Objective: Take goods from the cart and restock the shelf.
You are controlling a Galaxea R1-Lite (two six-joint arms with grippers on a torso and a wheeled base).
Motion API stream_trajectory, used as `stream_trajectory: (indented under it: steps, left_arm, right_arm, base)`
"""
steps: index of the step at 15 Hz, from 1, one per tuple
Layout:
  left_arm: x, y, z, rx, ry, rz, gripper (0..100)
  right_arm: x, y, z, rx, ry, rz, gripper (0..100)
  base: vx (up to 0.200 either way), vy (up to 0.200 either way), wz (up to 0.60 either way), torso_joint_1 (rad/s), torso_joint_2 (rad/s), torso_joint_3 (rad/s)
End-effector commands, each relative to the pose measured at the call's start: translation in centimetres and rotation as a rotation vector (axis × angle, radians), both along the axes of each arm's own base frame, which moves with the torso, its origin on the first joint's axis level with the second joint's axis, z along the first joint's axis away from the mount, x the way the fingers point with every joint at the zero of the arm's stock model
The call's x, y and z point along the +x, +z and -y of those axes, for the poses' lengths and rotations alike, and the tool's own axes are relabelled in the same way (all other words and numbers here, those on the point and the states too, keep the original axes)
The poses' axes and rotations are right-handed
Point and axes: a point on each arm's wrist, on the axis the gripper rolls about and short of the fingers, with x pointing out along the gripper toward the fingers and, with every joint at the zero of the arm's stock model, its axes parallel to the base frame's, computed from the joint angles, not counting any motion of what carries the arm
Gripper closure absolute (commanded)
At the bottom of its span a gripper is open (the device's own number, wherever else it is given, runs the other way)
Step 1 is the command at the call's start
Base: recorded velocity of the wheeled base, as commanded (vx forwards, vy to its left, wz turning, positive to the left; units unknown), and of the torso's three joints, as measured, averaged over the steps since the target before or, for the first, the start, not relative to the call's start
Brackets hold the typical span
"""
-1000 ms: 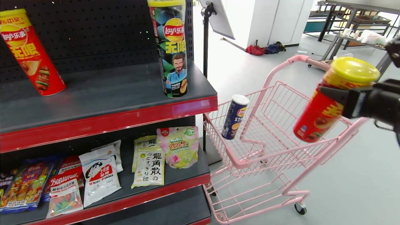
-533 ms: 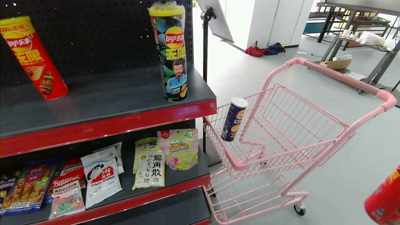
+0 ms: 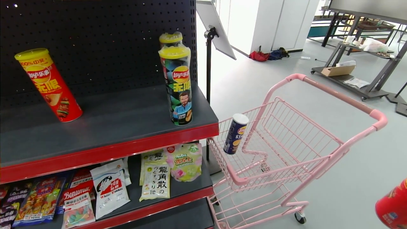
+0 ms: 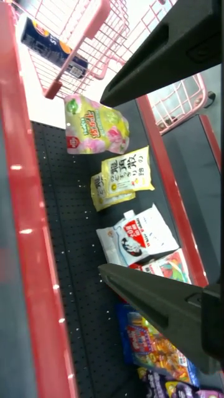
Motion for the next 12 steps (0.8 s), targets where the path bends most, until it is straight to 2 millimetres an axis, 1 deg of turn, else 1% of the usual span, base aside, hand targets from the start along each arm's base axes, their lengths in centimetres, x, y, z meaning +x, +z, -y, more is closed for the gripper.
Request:
stream_trajectory:
  steps: [1,4,9,11,12]
  left_arm:
    - [0.0,0.0,0.0,0.001,0.0,-0.001,0]
    - [0.0,-0.02,0.0,0.001,0.0,-0.002,0]
    - [0.0,0.0,0.0,0.001,0.0,-0.001,0]
    - [0.0,0.0,0.0,0.001,0.0,-0.001,0]
    - [0.0,0.0,0.0,0.001,0.0,-0.001,0]
  right_arm:
    - [0.14,-0.05,-0.03,-0.002,0.002,-0.009,100]
    - [0.27,-0.16,-0.05,-0.003,0.002,-0.018,100]
    - [0.76,-0.22,-0.12,-0.004,0.002,-0.037,100]
    - [0.77,-0.47,-0.11,-0.008,-0.004,-0.045,100]
    - [0.66,-0.63,-0.06,-0.009,-0.011,-0.046,100]
  base:
    - [0.0,0.0,0.0,0.242,-0.63,-0.388]
    - [0.0,0.0,0.0,0.186,-0.46,-0.286]
    - [0.0,0.0,0.0,0.156,-0.39,-0.231]
    - [0.0,0.0,0.0,0.051,-0.13,-0.051]
    - [0.0,0.0,0.6,0.012,-0.03,-0.022]
